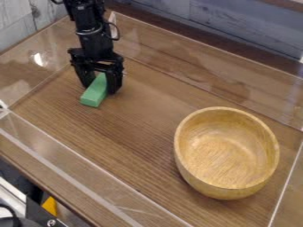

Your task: Put the green block in the brown bowl

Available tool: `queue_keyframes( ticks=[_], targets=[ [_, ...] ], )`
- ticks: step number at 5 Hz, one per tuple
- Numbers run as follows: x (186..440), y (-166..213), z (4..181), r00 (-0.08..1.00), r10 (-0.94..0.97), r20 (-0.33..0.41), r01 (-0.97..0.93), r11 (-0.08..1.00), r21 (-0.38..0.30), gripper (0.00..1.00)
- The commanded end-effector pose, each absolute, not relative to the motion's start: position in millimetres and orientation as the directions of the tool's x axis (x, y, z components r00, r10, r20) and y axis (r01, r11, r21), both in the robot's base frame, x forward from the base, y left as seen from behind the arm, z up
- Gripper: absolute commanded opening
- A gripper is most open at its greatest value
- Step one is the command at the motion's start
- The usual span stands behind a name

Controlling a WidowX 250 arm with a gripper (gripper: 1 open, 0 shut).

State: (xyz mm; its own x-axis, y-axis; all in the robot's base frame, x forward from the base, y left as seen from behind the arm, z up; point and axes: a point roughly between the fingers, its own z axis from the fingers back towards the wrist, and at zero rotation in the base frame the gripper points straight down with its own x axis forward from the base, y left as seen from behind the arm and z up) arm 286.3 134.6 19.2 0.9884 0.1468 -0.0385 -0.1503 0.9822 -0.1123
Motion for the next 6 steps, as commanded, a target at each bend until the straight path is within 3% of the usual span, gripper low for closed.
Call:
queue_keyframes(
  ticks=[1,3,6],
  targets=[
    [288.0,135.6,29.6,0.992,0.121,-0.031,-0.123,0.988,-0.094,0.00],
    [276.9,138.6,46.4,0.985,0.165,-0.056,-0.170,0.980,-0.103,0.00],
    [267.6,112.8,67.7,0.978,0.196,-0.073,-0.204,0.971,-0.127,0.00]
  ],
)
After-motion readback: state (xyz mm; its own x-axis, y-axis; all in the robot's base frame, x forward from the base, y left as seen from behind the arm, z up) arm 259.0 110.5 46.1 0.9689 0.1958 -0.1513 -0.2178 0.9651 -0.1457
